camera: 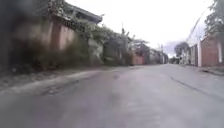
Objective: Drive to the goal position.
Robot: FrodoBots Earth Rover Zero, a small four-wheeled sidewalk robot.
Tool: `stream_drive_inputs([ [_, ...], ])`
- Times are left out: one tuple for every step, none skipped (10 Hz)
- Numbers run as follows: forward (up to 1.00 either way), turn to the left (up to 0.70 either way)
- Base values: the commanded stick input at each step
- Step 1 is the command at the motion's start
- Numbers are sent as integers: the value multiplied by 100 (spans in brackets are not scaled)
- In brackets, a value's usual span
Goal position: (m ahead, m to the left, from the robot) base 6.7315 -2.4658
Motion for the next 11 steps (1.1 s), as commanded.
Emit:
stream_drive_inputs([
  [100, -40],
  [100, -40],
  [100, -40],
  [100, -32],
  [100, -14],
  [100, 0],
  [100, 0],
  [100, 0],
  [100, 0],
  [100, 0],
  [100, 0],
])
